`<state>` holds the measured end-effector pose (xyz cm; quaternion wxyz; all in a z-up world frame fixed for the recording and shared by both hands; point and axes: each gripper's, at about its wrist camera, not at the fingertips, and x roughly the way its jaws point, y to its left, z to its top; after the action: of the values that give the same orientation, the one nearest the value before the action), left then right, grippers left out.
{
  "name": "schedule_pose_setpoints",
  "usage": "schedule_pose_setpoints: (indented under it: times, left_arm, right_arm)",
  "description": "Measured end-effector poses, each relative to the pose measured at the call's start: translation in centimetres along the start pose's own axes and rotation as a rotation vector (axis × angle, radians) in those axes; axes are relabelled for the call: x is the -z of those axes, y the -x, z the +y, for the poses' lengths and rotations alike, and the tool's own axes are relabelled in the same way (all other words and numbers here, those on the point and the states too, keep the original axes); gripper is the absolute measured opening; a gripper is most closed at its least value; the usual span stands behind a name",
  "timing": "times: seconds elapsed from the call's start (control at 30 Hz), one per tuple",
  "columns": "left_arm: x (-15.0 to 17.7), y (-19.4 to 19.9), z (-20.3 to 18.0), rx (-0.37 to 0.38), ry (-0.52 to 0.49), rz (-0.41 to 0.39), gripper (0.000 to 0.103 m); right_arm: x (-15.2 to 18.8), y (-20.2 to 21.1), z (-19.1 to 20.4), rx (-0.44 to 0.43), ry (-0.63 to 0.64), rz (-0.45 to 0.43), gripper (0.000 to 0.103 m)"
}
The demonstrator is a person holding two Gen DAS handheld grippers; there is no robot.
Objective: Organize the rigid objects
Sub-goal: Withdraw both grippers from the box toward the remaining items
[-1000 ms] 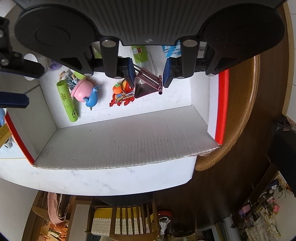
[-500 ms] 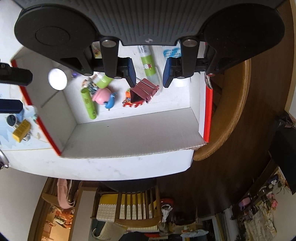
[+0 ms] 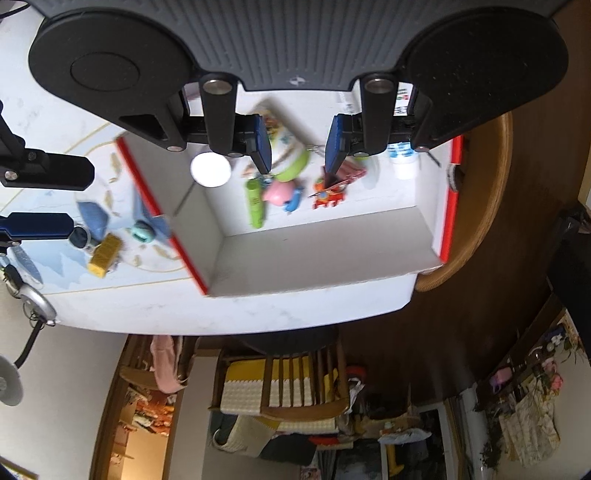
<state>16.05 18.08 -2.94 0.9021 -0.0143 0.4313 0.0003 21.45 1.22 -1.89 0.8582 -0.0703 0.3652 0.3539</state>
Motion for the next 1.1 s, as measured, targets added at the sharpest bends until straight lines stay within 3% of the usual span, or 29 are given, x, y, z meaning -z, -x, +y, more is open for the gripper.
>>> schedule_pose_setpoints:
  times: [0.17,0.23,0.3,0.33,0.73,0.8,1.1]
  left_arm:
    - [0.2,1.1,-2.7,0.005,0.005,-0.028,0.031]
    - [0.2,1.2,-3.7,0.008,0.012,-0.036,0.035]
    - [0.2,1.5,-4.9,0.012,0.019,-0.051,0.074]
    - [0.3,1.6,-5.6,0.011,0.017,-0.066,0.077]
    - [-0.8,-0.3,-13.6,0.051,0.019,-0.089,0.078]
    - [-1.1,-0.9,-14.9,0.057,0.017,-0.092,0.085]
    - [-1.9,-5.0,-19.6,0.076,0.025,-0.085,0.086]
  right_arm:
    - [1.0,2.3,-1.6,-0.002,-0.015,-0.025,0.064]
    - [1.5,3.1,-2.4,-0.002,-0.017,-0.034,0.066]
    - [2.0,4.0,-3.4,-0.003,-0.027,-0.042,0.068]
    - [2.3,4.5,-4.0,-0.004,-0.032,-0.046,0.070]
    - [5.8,8.6,-11.5,0.032,-0.090,-0.054,0.076]
    - [6.2,9.1,-12.8,0.043,-0.093,-0.056,0.077]
    - [7.3,9.7,-18.2,0.107,-0.091,-0.058,0.081]
